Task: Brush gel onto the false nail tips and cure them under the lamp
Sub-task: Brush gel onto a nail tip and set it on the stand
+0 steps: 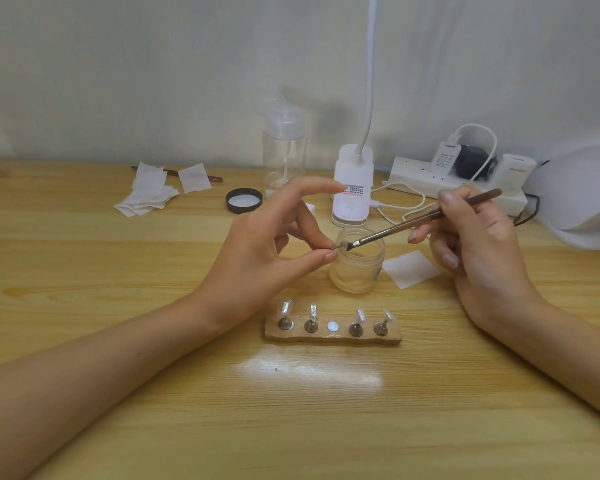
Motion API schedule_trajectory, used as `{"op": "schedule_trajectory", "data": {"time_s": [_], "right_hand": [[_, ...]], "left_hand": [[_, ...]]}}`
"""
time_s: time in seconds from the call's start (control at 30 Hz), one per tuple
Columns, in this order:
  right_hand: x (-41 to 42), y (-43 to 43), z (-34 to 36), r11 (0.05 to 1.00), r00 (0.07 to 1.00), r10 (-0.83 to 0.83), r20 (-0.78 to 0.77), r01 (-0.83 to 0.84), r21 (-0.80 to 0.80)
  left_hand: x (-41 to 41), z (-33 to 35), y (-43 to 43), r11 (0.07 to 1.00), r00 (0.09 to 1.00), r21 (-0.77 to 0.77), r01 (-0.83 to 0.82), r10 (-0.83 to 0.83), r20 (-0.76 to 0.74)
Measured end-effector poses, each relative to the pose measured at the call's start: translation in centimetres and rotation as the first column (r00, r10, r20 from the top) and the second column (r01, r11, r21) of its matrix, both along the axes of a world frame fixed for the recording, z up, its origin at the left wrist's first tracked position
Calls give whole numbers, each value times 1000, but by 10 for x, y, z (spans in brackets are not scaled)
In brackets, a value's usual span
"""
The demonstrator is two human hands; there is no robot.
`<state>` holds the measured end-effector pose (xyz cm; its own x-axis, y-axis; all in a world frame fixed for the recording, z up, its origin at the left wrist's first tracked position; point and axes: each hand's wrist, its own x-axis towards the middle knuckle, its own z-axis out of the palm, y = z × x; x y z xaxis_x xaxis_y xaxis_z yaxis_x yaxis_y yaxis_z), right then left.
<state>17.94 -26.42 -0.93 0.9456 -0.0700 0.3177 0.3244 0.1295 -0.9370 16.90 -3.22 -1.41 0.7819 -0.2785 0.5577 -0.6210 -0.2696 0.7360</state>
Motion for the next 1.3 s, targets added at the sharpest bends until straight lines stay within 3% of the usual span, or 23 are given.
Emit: {"op": "schedule_trajectory", "data": {"time_s": [0.17, 0.27, 0.43, 0.63, 0.8, 1.03, 1.3], "right_hand": [[0, 0, 1, 997, 999, 20, 34, -22, 74], [0, 1, 1, 997, 998, 56, 38, -58, 41], [1, 0, 0, 999, 1000, -21, -14, 22, 29], [0, 1, 1, 998, 998, 50, 29, -51, 49], [1, 1, 0, 999, 1000, -12, -23, 13, 32], [1, 2, 1, 994, 995, 90, 36, -92, 59], [1, 0, 1, 996, 999, 26, 20, -27, 87]], "left_hand": [[0, -1, 0, 1000, 1000, 9, -2, 2, 6], [1, 0, 0, 1000, 1000, 12, -6, 5, 7], [1, -1, 0, 1000, 1000, 15, -13, 13, 16], [2, -1, 0, 999, 999, 41, -16, 14, 36], [3, -2, 1, 998, 998, 61, -19, 15, 61], [3, -1, 0, 999, 998, 41, -13, 10, 57], [4, -2, 1, 999, 999, 41, -1, -1, 50]]}}
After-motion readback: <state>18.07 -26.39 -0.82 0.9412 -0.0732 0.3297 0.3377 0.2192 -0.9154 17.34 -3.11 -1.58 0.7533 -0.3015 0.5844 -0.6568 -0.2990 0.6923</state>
